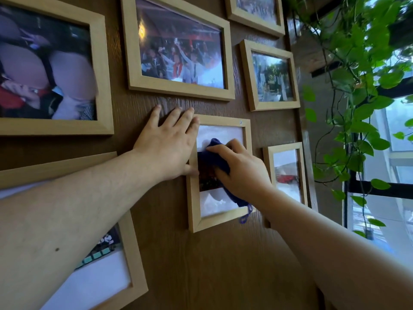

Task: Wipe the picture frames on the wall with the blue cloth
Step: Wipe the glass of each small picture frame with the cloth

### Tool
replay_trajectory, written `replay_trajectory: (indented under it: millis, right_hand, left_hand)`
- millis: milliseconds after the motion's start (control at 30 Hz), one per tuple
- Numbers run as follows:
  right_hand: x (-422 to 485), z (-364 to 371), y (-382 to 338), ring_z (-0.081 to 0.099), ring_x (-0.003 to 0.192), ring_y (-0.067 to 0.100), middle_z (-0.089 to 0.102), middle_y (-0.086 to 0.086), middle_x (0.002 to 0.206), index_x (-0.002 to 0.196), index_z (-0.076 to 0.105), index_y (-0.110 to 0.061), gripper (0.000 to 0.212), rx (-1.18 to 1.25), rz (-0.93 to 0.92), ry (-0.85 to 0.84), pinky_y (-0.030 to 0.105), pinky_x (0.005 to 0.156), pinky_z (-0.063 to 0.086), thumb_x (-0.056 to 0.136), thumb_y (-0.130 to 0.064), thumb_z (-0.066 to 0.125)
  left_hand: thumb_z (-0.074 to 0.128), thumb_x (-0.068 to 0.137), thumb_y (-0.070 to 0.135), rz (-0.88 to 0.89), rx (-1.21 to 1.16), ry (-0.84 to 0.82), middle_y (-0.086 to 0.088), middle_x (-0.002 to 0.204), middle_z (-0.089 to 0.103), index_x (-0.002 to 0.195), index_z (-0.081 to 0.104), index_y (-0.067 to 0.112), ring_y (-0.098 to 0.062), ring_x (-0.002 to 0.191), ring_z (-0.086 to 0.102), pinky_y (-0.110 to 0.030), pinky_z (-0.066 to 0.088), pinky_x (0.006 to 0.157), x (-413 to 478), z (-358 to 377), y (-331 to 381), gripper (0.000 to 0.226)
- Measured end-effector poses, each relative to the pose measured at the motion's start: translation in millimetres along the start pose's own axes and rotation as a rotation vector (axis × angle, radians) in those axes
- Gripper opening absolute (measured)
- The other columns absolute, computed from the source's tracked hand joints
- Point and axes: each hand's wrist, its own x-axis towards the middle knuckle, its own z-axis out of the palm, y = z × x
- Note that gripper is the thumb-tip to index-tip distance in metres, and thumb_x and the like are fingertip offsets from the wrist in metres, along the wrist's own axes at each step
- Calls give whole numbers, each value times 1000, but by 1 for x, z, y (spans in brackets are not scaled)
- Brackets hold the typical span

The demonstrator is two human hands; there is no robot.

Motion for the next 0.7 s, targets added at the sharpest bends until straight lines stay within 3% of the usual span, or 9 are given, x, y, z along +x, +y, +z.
replay_trajectory:
  millis: [200,367,467,567,700]
  right_hand:
    - [-37,0,36,55,68,25,51,4,105,125,49,-31,39,-86,278,-61,37,52,52,86,-32,57]
    - [-48,9,-4,56,74,16,49,-1,116,128,40,-34,44,36,17,-110,27,56,50,85,-40,52]
    - [-45,9,-10,55,76,17,50,1,114,129,42,-31,46,46,-82,-138,27,56,51,86,-37,55]
    - [-50,4,6,56,74,20,52,3,113,127,49,-28,44,-10,-79,-146,30,51,50,85,-33,59]
    - [-62,-2,29,58,70,24,54,5,109,124,54,-25,41,-86,53,-153,33,50,51,84,-27,63]
  left_hand:
    - [54,71,74,2,5,4,-9,161,-3,149,-2,14,-27,146,-2,-57,4,117,-1,1,0,112]
    - [55,72,73,-19,16,-3,-10,160,-4,149,-1,16,-28,146,-3,-58,5,117,-1,0,4,111]
    - [55,72,72,-27,15,-4,-10,160,-5,149,0,18,-28,146,-4,-57,4,117,-1,0,5,109]
    - [54,72,72,-17,10,0,-10,160,-6,149,0,20,-28,146,-4,-57,3,117,-2,1,3,108]
    - [55,72,72,-11,-2,3,-10,160,-6,149,0,19,-28,146,-4,-58,3,117,-2,3,2,109]
